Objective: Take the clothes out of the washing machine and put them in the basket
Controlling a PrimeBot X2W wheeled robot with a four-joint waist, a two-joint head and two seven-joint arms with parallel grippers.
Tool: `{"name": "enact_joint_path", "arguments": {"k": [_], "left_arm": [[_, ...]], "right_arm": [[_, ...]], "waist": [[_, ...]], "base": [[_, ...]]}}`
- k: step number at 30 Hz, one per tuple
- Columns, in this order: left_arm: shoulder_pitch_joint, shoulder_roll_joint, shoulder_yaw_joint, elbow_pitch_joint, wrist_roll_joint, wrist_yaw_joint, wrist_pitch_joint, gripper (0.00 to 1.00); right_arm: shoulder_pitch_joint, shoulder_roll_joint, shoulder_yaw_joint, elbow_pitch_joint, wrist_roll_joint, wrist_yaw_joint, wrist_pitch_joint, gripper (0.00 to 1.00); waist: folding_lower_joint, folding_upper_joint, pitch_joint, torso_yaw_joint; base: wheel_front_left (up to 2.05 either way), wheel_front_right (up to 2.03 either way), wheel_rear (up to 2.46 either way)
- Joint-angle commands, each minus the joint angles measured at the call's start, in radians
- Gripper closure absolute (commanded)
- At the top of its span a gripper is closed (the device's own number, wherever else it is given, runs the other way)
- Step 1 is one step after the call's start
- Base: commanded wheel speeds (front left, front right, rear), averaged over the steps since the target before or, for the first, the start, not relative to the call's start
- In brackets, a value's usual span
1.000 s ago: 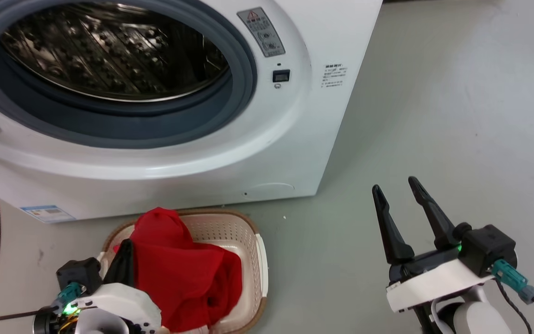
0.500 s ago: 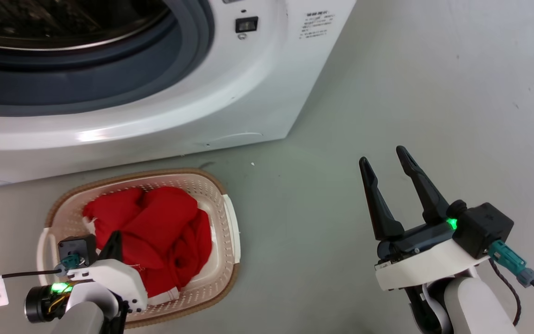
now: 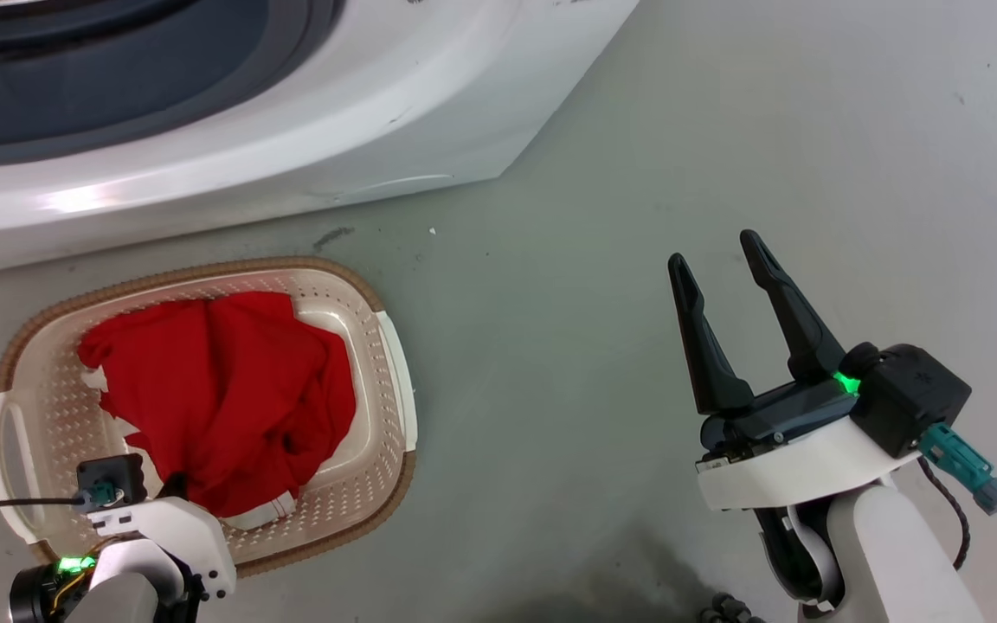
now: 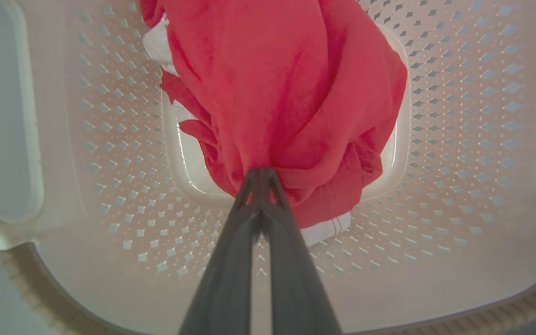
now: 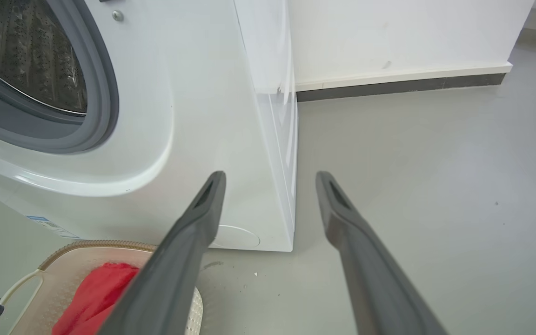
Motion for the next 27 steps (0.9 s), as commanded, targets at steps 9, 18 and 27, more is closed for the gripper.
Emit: {"name": "enact_joint_path", "arguments": {"k": [9,18,27], "left_arm": [[-0.086,-0.032,0.020,0.137,-0.043,-0.025,0.020,1.00],[-0.081,-0.048,0.026,0.179,-0.070,-0.036,0.064,0.65],[-0.007,-0.089,0.030,0.189,-0.097,-0.058,0.066,0.00]], "right_arm": [[-0.038,0.001,0.006,-0.002,-0.005,-0.001,-0.013,0.00],[-0.031,0.001,0.006,0.003,-0.003,-0.001,-0.014,0.00],[0.018,0.001,-0.010,0.031,-0.011,-0.001,-0.014,0.00]], "waist": [[-0.0001,0.0000,0.046,-0.007],[-0.0001,0.0000,0.002,-0.012],[-0.0001,0.0000,-0.172,0.016]], "base": [[0.00,0.00,0.00],[0.00,0.00,0.00],[0.00,0.00,0.00]]}}
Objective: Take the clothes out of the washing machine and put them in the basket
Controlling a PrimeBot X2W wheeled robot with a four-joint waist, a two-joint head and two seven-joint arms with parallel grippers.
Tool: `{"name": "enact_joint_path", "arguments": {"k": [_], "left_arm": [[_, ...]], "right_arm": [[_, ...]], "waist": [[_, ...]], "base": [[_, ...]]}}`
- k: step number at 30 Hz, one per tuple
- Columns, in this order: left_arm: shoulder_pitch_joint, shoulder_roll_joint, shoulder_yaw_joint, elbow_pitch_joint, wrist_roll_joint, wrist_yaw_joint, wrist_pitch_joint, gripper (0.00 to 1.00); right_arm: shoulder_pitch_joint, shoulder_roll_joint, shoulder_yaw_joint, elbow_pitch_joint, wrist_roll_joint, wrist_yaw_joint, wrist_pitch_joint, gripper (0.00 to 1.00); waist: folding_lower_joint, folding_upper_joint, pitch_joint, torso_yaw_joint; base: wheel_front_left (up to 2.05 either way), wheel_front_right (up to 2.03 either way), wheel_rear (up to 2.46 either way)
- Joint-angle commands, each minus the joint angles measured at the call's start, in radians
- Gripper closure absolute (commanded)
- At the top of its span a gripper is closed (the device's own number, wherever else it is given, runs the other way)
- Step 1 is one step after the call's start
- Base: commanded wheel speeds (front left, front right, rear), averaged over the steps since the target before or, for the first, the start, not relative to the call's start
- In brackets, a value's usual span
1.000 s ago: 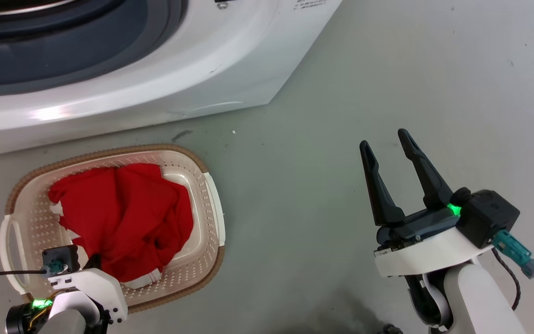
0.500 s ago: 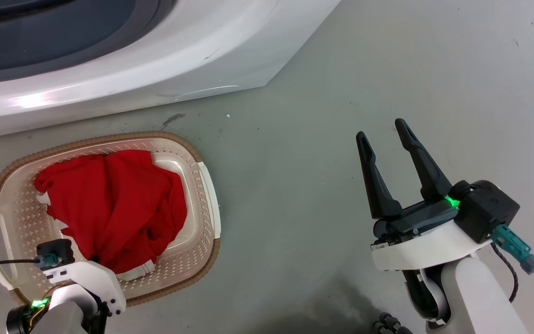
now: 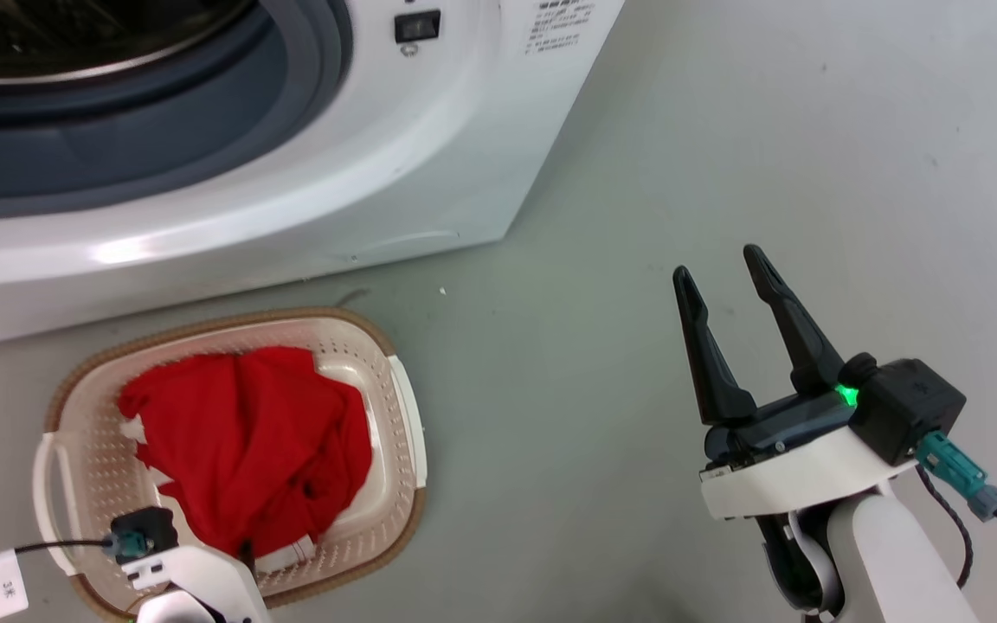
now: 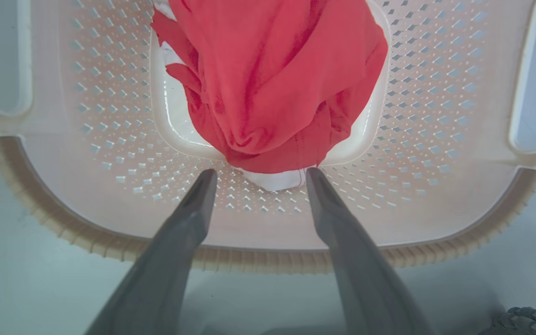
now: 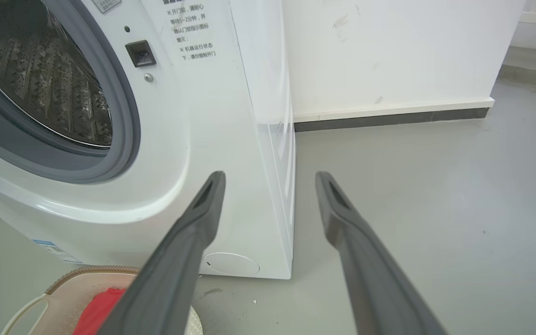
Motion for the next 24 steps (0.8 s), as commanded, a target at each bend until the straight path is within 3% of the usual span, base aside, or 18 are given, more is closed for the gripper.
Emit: {"name": "enact_joint_path", "arguments": {"k": [1,15,24], "left_arm": [[0.020,-0.005,0.003,0.002,-0.007,-0.002,-0.010,0.00],[0.067,-0.037,-0.014,-0.052,0.023,-0.013,-0.086,0.00],[0.136,-0.028,0.044,-0.329,0.115,0.035,-0.087,0.00]], "right_arm": [[0.019,0.001,-0.006,0.005,-0.010,-0.001,-0.001,0.00],[0.124,0.001,-0.072,0.015,-0.042,-0.001,0.059,0.00],[0.187,0.001,-0.097,-0.002,-0.063,-0.001,0.096,0.00]], "waist": [[0.0000,0.0000,-0.084,0.022],[0.0000,0.0000,-0.332,0.121],[0.0000,0.0000,-0.421,0.168]], "base": [[0.00,0.00,0.00],[0.00,0.00,0.00],[0.00,0.00,0.00]]}}
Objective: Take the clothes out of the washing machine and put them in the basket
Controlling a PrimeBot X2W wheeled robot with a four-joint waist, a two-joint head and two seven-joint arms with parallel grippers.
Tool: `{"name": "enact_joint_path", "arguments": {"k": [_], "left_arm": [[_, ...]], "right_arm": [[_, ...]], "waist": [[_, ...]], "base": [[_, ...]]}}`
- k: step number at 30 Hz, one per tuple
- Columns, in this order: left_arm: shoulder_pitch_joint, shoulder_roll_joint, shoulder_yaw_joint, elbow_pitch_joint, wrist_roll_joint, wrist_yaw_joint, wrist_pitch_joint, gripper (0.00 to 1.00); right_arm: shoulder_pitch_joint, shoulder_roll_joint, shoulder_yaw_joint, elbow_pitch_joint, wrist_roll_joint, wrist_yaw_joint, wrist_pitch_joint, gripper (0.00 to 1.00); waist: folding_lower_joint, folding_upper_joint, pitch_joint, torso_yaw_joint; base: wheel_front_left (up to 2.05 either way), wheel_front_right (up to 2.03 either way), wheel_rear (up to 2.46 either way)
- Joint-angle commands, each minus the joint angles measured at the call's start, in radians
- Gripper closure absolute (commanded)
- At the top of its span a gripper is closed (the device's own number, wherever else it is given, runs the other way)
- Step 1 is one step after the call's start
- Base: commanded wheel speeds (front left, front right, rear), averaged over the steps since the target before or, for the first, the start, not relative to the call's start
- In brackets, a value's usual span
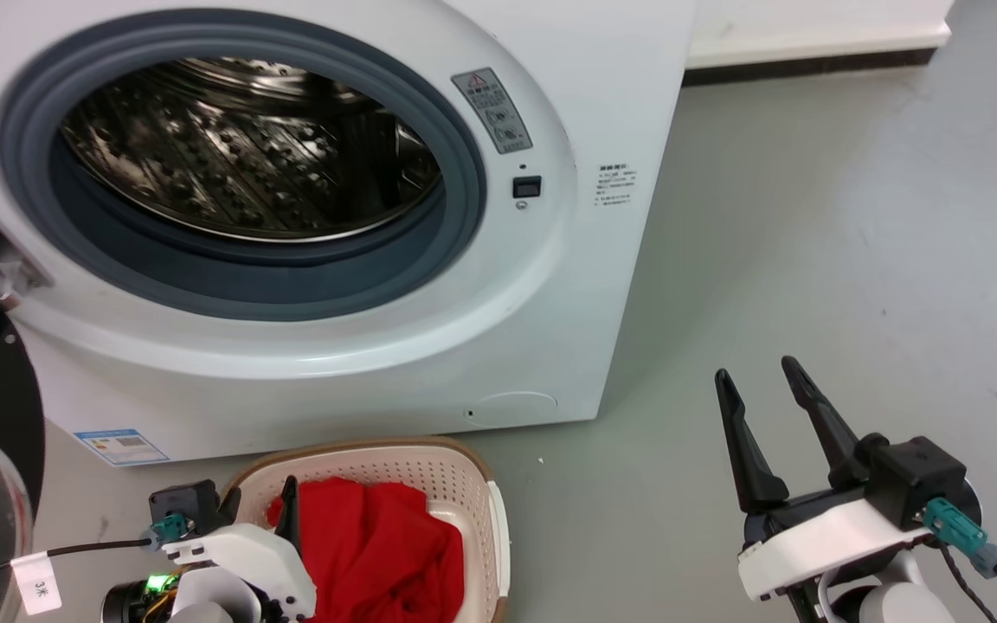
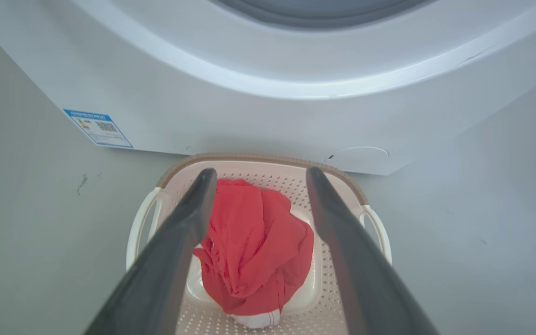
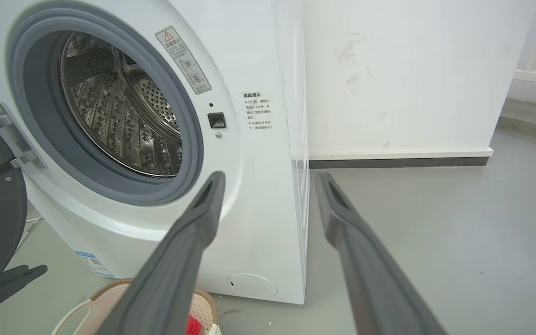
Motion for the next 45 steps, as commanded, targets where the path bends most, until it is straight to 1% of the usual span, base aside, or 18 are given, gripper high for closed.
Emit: {"name": "enact_joint_path", "arguments": {"k": [1,6,12,15,21,25,32,37,45], "left_arm": [[0.016,0.000,0.007,-0.027,0.016,0.007,-0.002,0.00],[0.083,-0.012,0.049,-0.218,0.093,0.018,-0.002,0.00],[0.152,-0.026,0.093,-0.434,0.171,0.022,-0.002,0.00],[0.180,-0.028,0.107,-0.536,0.216,0.033,-0.002,0.00],[0.221,-0.007,0.122,-0.697,0.294,0.065,-0.002,0.00],[0.250,0.009,0.120,-0.762,0.317,0.080,-0.001,0.00],[0.326,0.027,0.104,-0.839,0.329,0.098,0.040,0.00],[0.365,0.029,0.099,-0.858,0.320,0.107,0.057,0.00],[0.372,0.037,0.099,-0.858,0.321,0.115,0.059,0.00]], "right_arm": [[0.014,0.001,-0.002,-0.006,-0.007,-0.001,0.003,0.00],[0.051,0.001,-0.014,-0.020,-0.018,-0.001,0.026,0.00],[0.085,0.001,-0.017,-0.037,-0.031,-0.001,0.052,0.00],[0.101,0.001,-0.016,-0.042,-0.036,-0.001,0.062,0.00],[0.122,0.001,-0.026,-0.049,-0.045,-0.001,0.070,0.00],[0.134,0.001,-0.037,-0.044,-0.054,-0.001,0.076,0.00],[0.144,0.001,-0.074,-0.045,-0.078,-0.001,0.076,0.00],[0.151,0.001,-0.124,-0.058,-0.103,-0.001,0.076,0.00],[0.170,0.001,-0.148,-0.072,-0.125,-0.001,0.095,0.00]], "waist": [[0.0002,0.0000,-0.032,0.025],[0.0002,0.0000,-0.073,0.048],[0.0002,0.0000,-0.115,0.065],[0.0002,0.0000,-0.132,0.071],[0.0002,0.0000,-0.148,0.083],[0.0002,0.0000,-0.156,0.092],[0.0002,0.0000,-0.177,0.105],[0.0002,0.0000,-0.191,0.110],[0.0002,0.0000,-0.206,0.111]], "base": [[0.00,0.00,0.00],[0.00,0.00,0.00],[0.00,0.00,0.00],[0.00,0.00,0.00],[0.00,0.00,0.00],[0.00,0.00,0.00],[0.00,0.00,0.00],[0.00,0.00,0.00],[0.00,0.00,0.00]]}}
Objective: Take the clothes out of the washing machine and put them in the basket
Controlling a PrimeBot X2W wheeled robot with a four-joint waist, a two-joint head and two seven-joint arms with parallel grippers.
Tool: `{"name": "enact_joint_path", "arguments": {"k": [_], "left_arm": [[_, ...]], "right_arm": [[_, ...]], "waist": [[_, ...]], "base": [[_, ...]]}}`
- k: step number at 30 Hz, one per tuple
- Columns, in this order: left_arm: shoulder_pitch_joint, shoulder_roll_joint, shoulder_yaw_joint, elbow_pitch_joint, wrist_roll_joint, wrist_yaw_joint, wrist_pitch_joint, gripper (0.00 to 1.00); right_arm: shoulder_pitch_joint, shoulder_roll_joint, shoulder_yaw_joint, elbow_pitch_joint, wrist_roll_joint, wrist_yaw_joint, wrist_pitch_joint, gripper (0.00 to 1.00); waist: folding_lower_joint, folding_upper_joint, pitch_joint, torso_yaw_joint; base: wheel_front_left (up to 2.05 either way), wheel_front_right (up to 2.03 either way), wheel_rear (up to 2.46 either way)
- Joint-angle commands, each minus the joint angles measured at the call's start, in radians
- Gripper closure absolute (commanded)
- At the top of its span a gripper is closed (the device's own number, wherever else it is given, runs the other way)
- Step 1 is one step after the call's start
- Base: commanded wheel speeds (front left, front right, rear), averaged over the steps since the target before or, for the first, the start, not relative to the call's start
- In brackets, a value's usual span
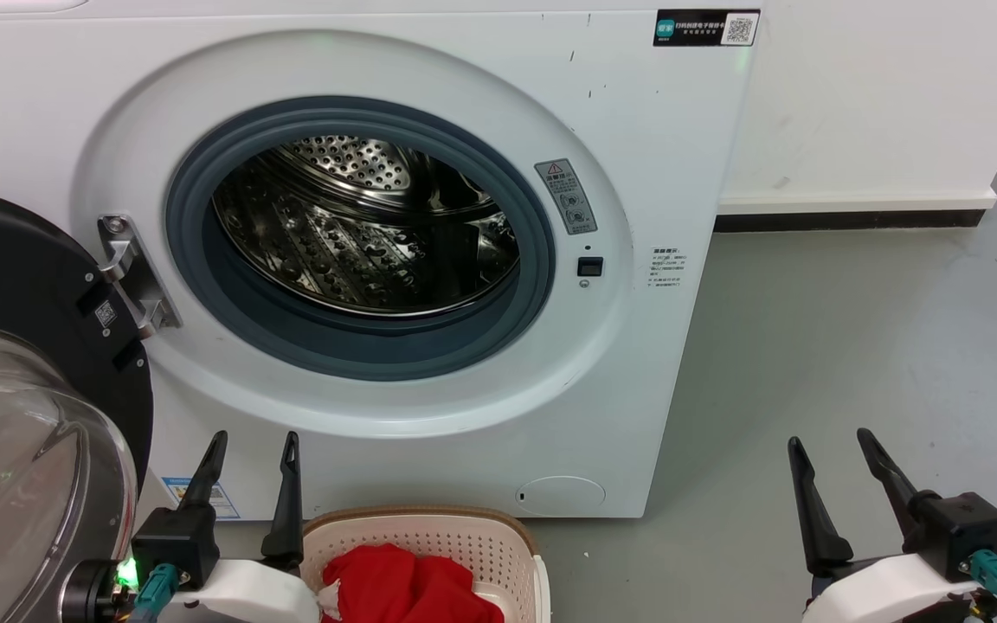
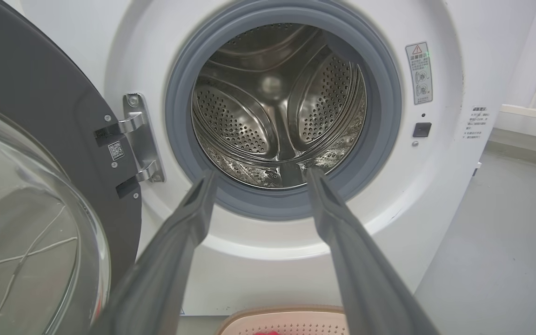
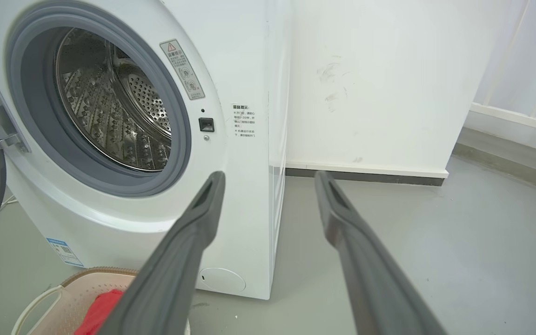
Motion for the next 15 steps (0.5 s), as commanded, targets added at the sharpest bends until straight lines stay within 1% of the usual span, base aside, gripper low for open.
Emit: {"name": "enact_joint_path", "arguments": {"k": [1,10,15], "left_arm": [[-0.001,0.004,-0.003,-0.001,0.004,0.002,0.000,0.00],[-0.012,-0.004,0.002,0.016,-0.015,0.004,-0.019,0.00],[-0.025,-0.007,0.010,0.030,-0.022,0.013,-0.026,0.00]], "right_arm": [[0.019,0.001,-0.003,-0.004,-0.009,-0.001,0.002,0.00],[0.031,0.001,0.003,-0.001,0.004,-0.001,0.008,0.00],[0.030,0.001,0.003,0.004,0.014,-0.001,0.002,0.00]], "waist": [[0.0000,0.0000,-0.003,0.001],[0.0000,0.0000,-0.013,0.005],[0.0000,0.0000,-0.009,0.014]], "base": [[0.00,0.00,0.00],[0.00,0.00,0.00],[0.00,0.00,0.00]]}}
